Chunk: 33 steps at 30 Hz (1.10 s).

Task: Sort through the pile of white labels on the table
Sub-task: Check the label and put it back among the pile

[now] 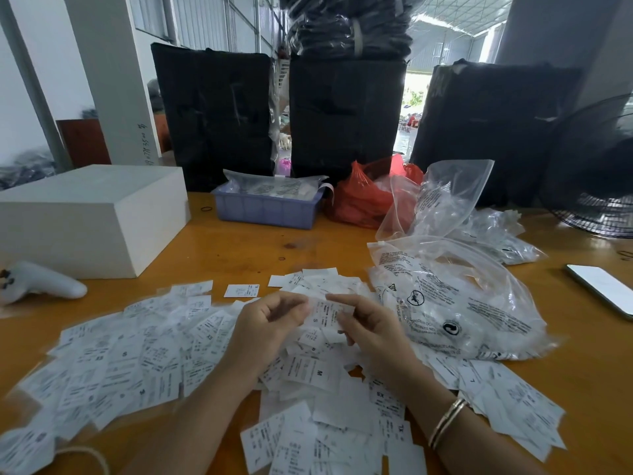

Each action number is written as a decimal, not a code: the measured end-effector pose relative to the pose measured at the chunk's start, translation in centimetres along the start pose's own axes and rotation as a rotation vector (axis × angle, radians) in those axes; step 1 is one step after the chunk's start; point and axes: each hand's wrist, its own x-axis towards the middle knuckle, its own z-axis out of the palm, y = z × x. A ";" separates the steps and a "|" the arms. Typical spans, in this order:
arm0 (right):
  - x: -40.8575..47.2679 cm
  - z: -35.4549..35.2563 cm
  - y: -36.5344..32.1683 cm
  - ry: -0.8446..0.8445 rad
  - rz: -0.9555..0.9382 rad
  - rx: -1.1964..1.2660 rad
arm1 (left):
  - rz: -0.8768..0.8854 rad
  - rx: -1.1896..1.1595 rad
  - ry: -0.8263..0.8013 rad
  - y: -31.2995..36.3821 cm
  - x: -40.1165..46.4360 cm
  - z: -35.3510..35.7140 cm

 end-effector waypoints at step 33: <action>-0.1 0.8 -1.2 0.055 0.079 0.052 | -0.082 0.026 -0.008 -0.2 -0.1 -0.1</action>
